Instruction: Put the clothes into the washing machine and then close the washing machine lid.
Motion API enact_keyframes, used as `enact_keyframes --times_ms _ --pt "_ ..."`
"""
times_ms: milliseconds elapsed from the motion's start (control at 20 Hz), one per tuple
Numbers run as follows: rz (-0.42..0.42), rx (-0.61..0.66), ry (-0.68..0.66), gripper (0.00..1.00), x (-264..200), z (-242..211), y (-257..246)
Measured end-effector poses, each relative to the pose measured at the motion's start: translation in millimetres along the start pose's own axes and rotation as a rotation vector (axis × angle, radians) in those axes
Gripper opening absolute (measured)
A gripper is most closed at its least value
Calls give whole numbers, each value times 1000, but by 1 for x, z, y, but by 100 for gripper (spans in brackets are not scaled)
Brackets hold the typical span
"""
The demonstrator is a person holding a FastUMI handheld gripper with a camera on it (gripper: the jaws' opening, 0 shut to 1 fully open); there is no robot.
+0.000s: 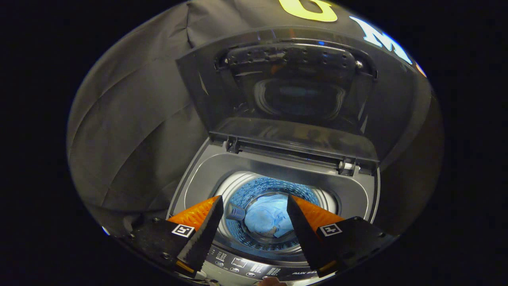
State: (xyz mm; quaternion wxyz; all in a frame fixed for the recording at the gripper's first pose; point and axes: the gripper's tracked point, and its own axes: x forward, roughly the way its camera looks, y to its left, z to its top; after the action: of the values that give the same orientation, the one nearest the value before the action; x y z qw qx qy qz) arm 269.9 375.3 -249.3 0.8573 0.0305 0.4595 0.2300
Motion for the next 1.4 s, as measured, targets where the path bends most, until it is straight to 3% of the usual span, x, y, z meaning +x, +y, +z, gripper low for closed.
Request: enact_keyframes --times_ms 250,700,1000,1400 --pt "61 32 -49 98 -23 26 11" --pt "164 92 -244 98 -116 137 37" --pt "119 133 -337 98 -158 222 18" --pt "-19 153 -267 98 -108 266 -26"
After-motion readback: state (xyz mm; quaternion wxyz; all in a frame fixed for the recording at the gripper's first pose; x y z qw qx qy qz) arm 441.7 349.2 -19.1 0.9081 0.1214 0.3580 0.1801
